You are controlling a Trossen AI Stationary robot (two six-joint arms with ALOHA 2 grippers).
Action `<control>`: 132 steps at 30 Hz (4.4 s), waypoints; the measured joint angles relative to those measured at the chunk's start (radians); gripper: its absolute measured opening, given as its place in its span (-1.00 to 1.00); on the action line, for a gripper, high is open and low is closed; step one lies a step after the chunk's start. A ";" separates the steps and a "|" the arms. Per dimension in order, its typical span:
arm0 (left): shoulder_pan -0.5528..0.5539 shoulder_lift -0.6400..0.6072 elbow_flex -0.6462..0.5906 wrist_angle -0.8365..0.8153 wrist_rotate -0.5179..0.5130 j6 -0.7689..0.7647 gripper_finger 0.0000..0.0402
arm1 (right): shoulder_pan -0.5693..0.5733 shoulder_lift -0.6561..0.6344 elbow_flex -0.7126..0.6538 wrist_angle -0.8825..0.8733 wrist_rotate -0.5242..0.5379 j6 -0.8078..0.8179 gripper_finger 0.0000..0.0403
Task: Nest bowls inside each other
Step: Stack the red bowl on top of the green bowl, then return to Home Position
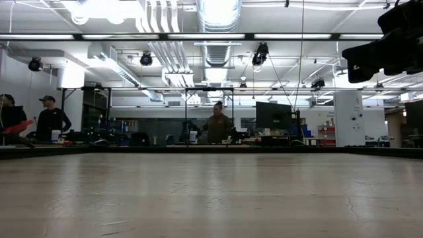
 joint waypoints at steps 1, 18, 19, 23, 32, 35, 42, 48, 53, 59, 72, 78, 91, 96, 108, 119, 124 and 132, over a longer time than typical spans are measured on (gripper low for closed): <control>0.000 0.000 0.002 0.000 -0.006 0.000 -0.83 | 0.000 0.000 0.000 0.000 0.000 0.000 -0.96; 0.000 -0.017 0.008 -0.002 -0.018 0.000 -0.57 | 0.000 0.000 0.000 0.000 0.000 0.000 -0.96; 0.000 -0.019 0.008 -0.007 -0.018 0.000 -0.57 | 0.000 0.000 0.000 0.000 0.000 0.000 -0.96; 0.002 -0.039 0.008 -0.018 -0.028 0.000 -0.56 | 0.000 0.000 0.000 0.000 0.000 0.000 -0.96; 0.016 -0.107 0.008 -0.067 -0.090 -0.002 -0.56 | 0.000 0.000 0.000 0.000 0.000 0.000 -0.96; 0.024 -0.130 0.008 -0.078 -0.114 0.008 -0.56 | 0.000 0.000 0.000 0.000 0.000 0.000 -0.96; 0.056 -0.199 0.008 -0.083 -0.171 0.083 -0.56 | 0.000 0.000 0.000 0.000 0.000 0.000 -0.96; 0.081 -0.250 0.008 -0.078 -0.238 0.175 -0.56 | 0.000 0.000 0.000 0.000 0.000 0.000 -0.96; 0.118 -0.298 0.008 -0.078 -0.270 0.245 -0.56 | 0.000 0.000 0.000 0.000 0.000 0.000 -0.96; 0.168 -0.352 0.008 -0.047 -0.295 0.365 -0.57 | 0.000 0.000 0.000 0.000 0.000 0.000 -0.96; 0.283 -0.412 0.008 0.032 -0.314 0.714 -0.71 | 0.000 0.000 0.000 0.000 0.000 0.000 -0.96; 0.340 -0.412 0.008 0.079 -0.312 0.832 -0.92 | 0.000 0.000 0.000 0.000 0.000 0.000 -0.96; 0.495 -0.412 0.007 0.245 -0.299 1.045 -0.98 | 0.000 0.000 0.000 0.000 0.000 0.000 -0.96; 0.593 -0.412 0.007 0.323 -0.263 1.101 -0.95 | 0.000 0.000 0.000 0.000 0.000 0.000 -0.96; 0.866 -0.410 0.007 0.515 -0.123 1.204 -0.96 | 0.000 0.000 0.000 0.000 0.000 0.000 -0.96; 0.976 -0.414 -0.083 0.672 -0.062 1.266 -0.94 | 0.000 0.000 0.000 0.000 0.000 0.000 -0.96; 1.016 -0.439 -0.173 0.796 0.016 1.274 -0.96 | 0.000 0.000 0.000 0.000 0.000 0.000 -0.96; 1.035 -0.503 -0.364 1.023 0.064 1.268 -0.94 | 0.000 0.000 0.000 0.000 0.000 0.000 -0.96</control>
